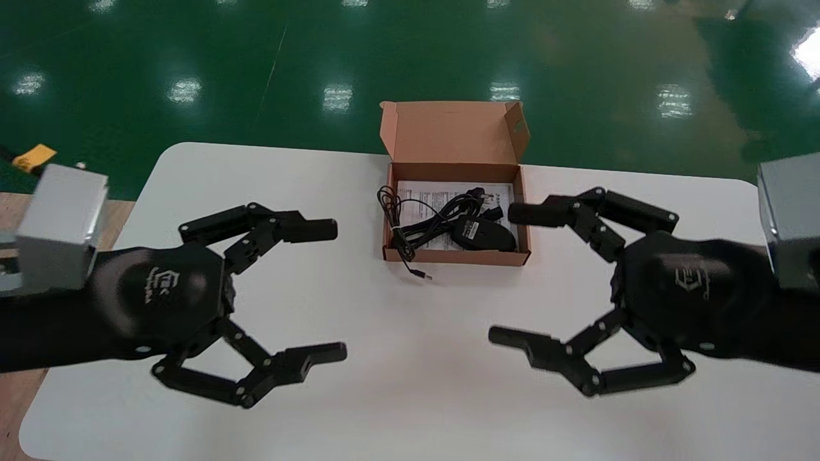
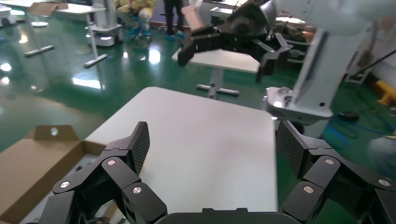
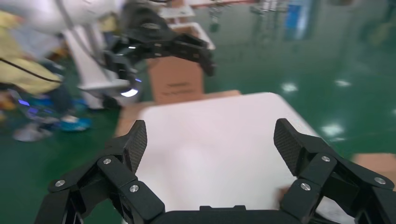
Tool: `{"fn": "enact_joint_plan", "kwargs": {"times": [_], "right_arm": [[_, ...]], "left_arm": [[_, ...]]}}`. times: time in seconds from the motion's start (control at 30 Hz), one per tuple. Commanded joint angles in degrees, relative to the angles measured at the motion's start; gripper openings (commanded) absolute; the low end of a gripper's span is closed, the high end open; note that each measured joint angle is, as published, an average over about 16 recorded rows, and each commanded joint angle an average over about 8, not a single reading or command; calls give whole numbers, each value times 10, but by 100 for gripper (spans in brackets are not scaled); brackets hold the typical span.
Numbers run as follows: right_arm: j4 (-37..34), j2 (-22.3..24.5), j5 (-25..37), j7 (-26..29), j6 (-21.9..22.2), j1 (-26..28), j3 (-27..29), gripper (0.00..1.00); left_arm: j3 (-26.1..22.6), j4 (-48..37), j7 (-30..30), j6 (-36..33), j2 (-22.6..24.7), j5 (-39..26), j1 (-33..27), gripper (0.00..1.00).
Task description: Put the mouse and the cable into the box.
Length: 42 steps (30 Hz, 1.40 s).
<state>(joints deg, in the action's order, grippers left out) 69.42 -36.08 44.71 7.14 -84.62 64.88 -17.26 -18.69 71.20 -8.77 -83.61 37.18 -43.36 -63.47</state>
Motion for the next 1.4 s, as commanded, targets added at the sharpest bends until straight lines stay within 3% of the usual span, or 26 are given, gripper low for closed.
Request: {"fn": "enact_joint_plan", "kwargs": {"times": [0.03,0.27,1.4], "right_arm": [[24,6,-17,22,-6,-19,7,100],[65,16,-44,49,-17,-52,19,100],[42,11,-29,36,-11,-34,13,100]], "left_arm": [[18,16,-13,-14,-15,10,13,100],[42,36,-24,-31,-32,20,28,100],[28,25,-20,-22,-23,16,20,100]]}}
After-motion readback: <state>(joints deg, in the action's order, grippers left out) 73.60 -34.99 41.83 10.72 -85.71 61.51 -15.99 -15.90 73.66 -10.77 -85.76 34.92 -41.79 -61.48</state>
